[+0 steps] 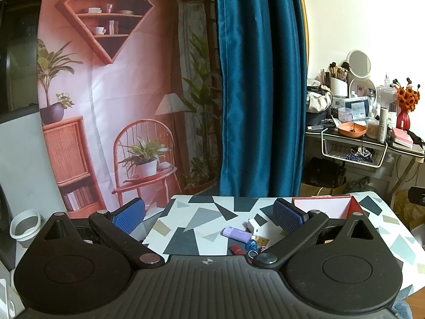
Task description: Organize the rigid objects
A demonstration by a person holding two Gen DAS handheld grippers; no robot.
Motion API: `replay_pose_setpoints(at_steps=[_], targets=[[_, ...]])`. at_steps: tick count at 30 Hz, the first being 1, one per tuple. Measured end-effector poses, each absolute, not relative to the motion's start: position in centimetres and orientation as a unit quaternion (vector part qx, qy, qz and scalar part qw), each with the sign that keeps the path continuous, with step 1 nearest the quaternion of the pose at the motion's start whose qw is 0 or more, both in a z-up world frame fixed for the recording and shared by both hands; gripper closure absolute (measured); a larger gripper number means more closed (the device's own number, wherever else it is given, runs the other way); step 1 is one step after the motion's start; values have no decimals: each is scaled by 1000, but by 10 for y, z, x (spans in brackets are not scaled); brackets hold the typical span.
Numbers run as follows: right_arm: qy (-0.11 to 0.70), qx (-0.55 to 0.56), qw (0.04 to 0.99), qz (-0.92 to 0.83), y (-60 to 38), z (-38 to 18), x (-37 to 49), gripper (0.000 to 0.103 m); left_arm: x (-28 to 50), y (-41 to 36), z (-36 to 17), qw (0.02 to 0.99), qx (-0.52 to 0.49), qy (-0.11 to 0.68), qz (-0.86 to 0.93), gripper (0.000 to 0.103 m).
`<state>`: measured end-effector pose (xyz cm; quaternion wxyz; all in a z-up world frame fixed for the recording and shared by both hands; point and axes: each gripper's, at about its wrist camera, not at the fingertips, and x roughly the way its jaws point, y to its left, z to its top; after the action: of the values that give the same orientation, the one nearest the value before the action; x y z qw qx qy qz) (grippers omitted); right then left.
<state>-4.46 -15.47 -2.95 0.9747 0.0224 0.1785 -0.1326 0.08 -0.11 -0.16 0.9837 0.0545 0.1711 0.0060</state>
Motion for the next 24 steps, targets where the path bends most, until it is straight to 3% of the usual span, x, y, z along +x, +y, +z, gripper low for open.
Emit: replay_pose_setpoints(at_steps=[24], targets=[[180, 22, 974, -133, -154, -29, -44, 0, 1, 0, -2, 984, 53, 170, 8, 0]])
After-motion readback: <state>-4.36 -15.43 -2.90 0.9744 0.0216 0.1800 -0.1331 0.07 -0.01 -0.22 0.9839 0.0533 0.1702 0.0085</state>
